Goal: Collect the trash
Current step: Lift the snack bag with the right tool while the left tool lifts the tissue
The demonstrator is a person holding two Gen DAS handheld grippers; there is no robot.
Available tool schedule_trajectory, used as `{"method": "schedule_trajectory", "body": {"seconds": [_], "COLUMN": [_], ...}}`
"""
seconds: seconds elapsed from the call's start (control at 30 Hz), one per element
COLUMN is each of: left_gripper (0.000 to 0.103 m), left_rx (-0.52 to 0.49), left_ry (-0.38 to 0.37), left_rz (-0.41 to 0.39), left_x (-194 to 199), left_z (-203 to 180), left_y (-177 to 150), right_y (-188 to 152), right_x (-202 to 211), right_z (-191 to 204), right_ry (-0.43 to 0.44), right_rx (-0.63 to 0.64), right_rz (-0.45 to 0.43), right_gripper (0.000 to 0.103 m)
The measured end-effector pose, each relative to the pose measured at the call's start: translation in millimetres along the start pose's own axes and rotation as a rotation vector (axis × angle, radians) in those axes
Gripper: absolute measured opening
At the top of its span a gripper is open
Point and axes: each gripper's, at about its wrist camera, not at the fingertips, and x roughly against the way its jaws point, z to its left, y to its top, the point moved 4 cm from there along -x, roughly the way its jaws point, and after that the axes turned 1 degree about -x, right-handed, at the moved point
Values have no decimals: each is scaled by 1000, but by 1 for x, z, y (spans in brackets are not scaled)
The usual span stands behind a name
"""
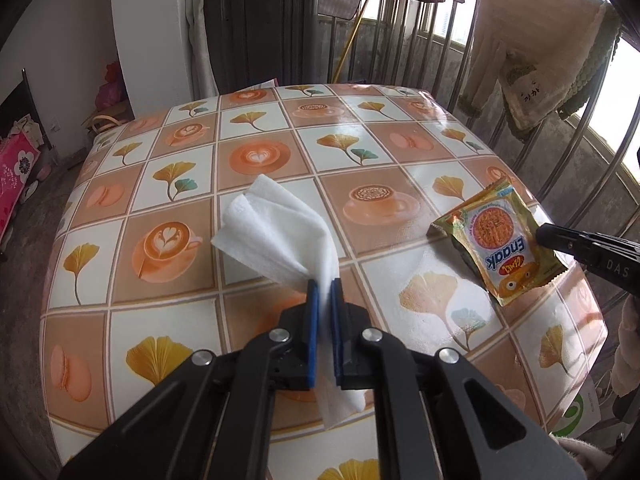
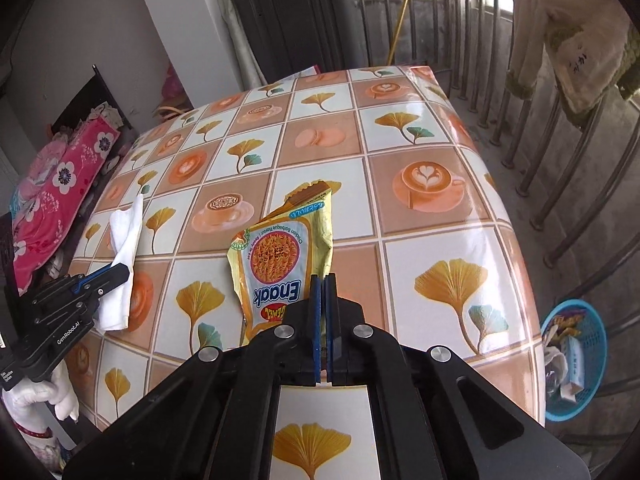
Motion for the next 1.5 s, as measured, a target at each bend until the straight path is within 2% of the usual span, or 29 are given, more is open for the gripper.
{"method": "schedule_trajectory", "body": {"seconds": [0.47,0.63,0.8,0.87,1.0,1.13,1.3,1.5], "left_gripper": [5,5,5,5,5,5,5,5], "left_rx": [-40,-89,-178,-227,-356,-455,-558,-639], "left_ry": [-17,-73,-223,-291,-378,-447,-502,-519], "left_rz": [-70,-102,-155,-167,-175,-146,-99,-48], "left_x": [22,27,32,32,30,21,12,-3], "left_z": [-17,-41,-96,-127,-194,-256,-322,-374], "left_y": [25,50,93,110,129,129,112,90], "right_y": [25,37,62,71,75,58,21,-13], "right_x": [44,67,107,125,155,170,167,160], "right_z": [-16,-40,-82,-103,-149,-192,-238,-272], "right_ry": [-18,-70,-136,-171,-248,-313,-365,-401], "right_rx": [-15,-44,-78,-96,-152,-225,-326,-406], "right_rz": [-145,-195,-212,-216,-222,-209,-153,-100], "right_gripper": [0,0,0,0,0,0,0,0]}}
